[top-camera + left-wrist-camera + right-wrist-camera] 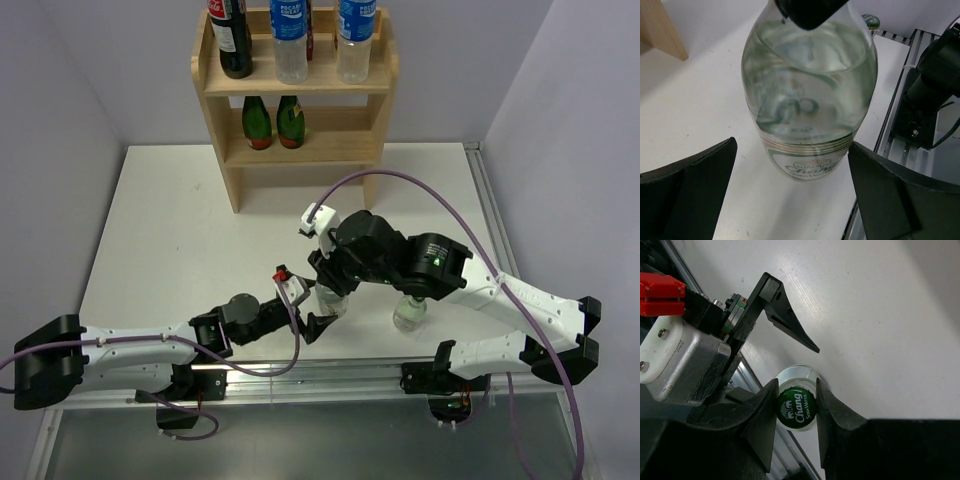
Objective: Place and organize the beverage onto the shelf
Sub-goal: Pick up the drink from the center of the board.
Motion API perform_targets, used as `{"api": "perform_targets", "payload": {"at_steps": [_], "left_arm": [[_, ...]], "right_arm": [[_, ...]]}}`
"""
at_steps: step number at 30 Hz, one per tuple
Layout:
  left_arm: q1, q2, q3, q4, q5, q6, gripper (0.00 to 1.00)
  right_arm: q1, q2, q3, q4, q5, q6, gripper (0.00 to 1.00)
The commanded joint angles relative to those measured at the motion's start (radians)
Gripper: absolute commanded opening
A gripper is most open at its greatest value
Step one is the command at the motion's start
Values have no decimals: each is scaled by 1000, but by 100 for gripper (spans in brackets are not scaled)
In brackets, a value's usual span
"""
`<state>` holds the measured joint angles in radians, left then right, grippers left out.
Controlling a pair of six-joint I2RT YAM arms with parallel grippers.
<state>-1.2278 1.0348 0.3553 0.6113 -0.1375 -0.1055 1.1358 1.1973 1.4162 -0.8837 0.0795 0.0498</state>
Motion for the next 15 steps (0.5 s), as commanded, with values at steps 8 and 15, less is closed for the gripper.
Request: {"api": "perform_targets", "payload": {"at_steps": [8, 15], "left_arm": [[-13, 56, 57, 85, -34, 4, 98], [-18, 87, 71, 91, -48, -3, 90]], "right_arm": [[35, -1, 105, 100, 29, 5, 0], [51, 12, 115, 104, 42, 10, 0]]}}
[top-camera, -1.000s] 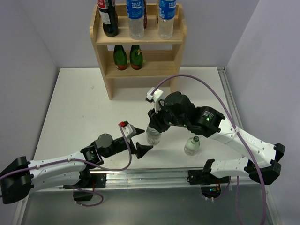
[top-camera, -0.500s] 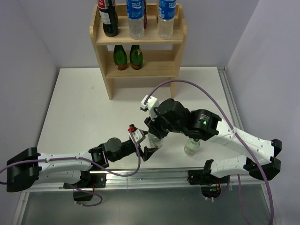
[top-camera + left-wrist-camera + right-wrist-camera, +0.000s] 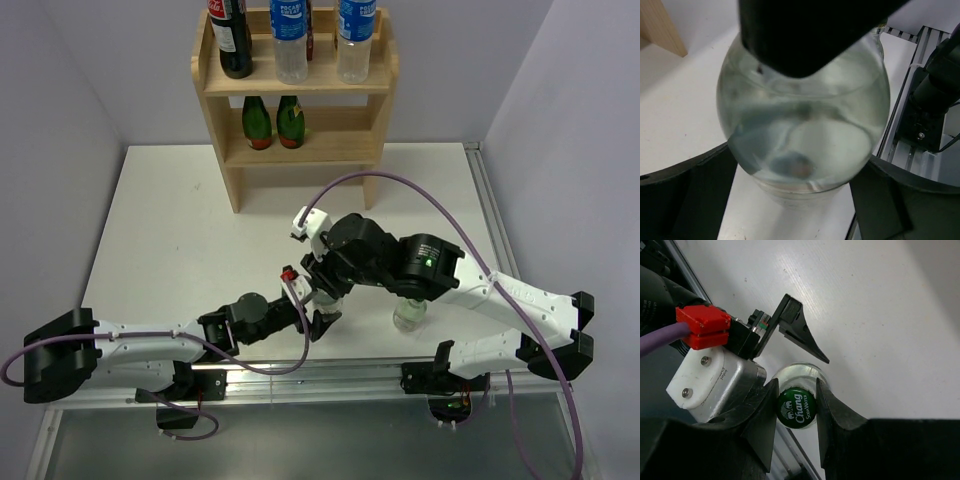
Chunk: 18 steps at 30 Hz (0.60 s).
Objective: Place and organize the beverage onto the shelf
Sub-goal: Pick up the drink from the center of the board.
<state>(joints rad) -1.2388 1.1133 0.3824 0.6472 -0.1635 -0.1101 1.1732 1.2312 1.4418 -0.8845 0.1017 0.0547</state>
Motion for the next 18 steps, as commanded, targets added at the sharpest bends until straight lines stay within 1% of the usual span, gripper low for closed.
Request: {"api": "perform_targets", "payload": {"at_steps": [1, 2, 4, 5, 6, 7, 8, 10, 11, 14, 17, 18], "left_arm": [[-8, 13, 50, 49, -22, 1, 85], [-8, 16, 53, 48, -22, 1, 68], [-8, 23, 62, 43, -31, -6, 39], [-8, 23, 64, 45, -44, -10, 17], [-8, 25, 69, 43, -47, -17, 7], [-10, 25, 72, 45, -54, -20, 0], [-10, 25, 75, 45, -56, -25, 0], [-10, 23, 87, 43, -64, -36, 0], [-10, 23, 90, 42, -67, -39, 0], [-10, 14, 104, 46, -90, -56, 0], [-11, -6, 99, 68, -102, -63, 0], [-10, -12, 96, 74, -103, -66, 0]], "right_arm": [[14, -24, 89, 107, 23, 7, 0], [14, -24, 89, 107, 24, 7, 0], [14, -29, 86, 113, 29, 10, 0], [14, -30, 83, 117, 30, 11, 0], [14, -36, 72, 133, 29, 13, 0], [14, -42, 65, 145, 32, 17, 1], [14, -45, 59, 154, 30, 19, 6], [14, -62, 39, 186, 24, 23, 12], [14, -74, 31, 211, 27, 28, 21], [14, -98, -7, 249, 21, 42, 35], [14, -127, -32, 282, 6, 54, 47], [14, -130, -40, 283, -5, 56, 48]]}}
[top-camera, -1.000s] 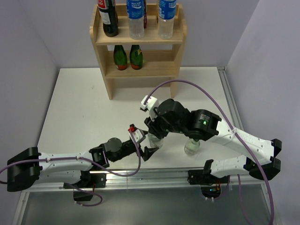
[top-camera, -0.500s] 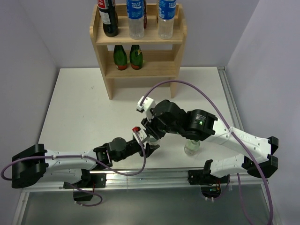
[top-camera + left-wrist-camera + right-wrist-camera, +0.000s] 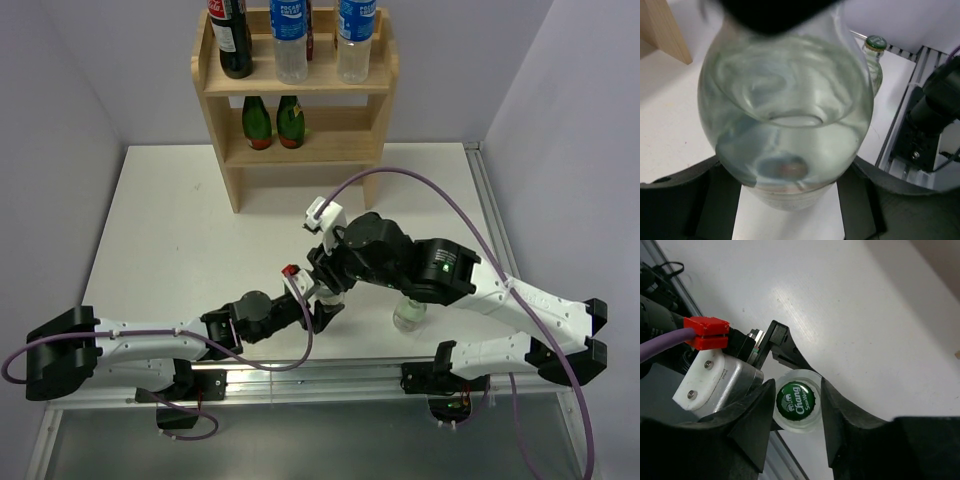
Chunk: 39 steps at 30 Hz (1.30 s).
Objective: Place and organize the beverage onto the shelf
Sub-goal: Pick up the drink from the center of the board.
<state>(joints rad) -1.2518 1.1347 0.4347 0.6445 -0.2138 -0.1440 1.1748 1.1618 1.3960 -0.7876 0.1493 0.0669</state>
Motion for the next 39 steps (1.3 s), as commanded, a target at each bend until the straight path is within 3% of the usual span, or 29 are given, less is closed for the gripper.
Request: {"api": "perform_targets", "payload": {"at_steps": [1, 9, 13, 18, 21, 28, 39], "left_arm": [[2, -47, 39, 84, -55, -34, 0], [3, -87, 32, 84, -101, -45, 1], [3, -79, 61, 54, -174, -60, 0], [5, -52, 152, -24, -303, -83, 0], [17, 0, 243, -110, -361, -101, 0], [110, 102, 472, -308, -366, -158, 0], [236, 355, 923, -557, -317, -111, 0]], "right_arm": [[11, -65, 5, 188, -53, 48, 51], [13, -117, -32, 198, 27, 76, 52], [13, -160, -55, 194, 206, 122, 52], [8, -244, -106, 154, 584, 186, 53], [-35, -295, -147, 94, 692, 244, 56], [-296, -393, -291, 79, 598, 274, 64], [-441, -393, -358, 119, 526, 240, 67]]}}
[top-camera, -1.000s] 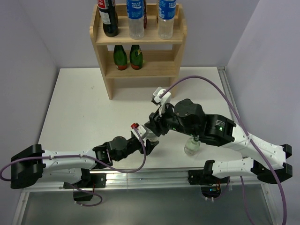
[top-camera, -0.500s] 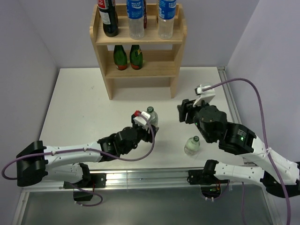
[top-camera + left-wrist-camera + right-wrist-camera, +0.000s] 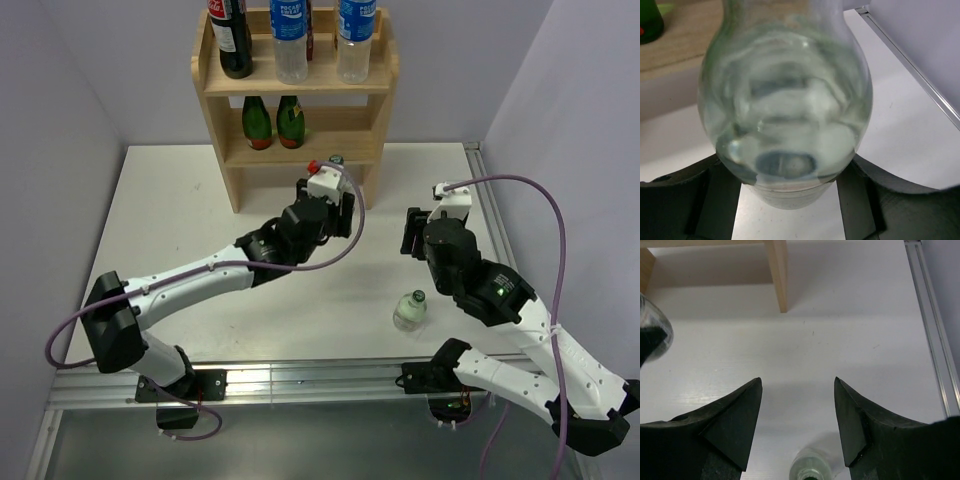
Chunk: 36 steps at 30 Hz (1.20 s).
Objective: Place and organize the beverage onto the shelf
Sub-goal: Pick up the drink from the center of the board, then place the drink on the shelf.
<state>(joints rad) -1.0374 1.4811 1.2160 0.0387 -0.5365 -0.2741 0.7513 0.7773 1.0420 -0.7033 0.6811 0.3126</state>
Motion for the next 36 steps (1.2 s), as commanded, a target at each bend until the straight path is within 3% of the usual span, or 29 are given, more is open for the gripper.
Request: {"api": "perform_targets", "payload": {"at_steps": [1, 20, 36], "left_arm": [[30, 22, 160, 41, 10, 24, 0], [180, 278, 484, 29, 135, 133, 0], [241, 395, 596, 82, 211, 136, 0]], "right_arm": [[-23, -12, -5, 34, -3, -4, 67], [-76, -58, -20, 25, -26, -26, 66], [-76, -52, -26, 31, -68, -40, 65]]}}
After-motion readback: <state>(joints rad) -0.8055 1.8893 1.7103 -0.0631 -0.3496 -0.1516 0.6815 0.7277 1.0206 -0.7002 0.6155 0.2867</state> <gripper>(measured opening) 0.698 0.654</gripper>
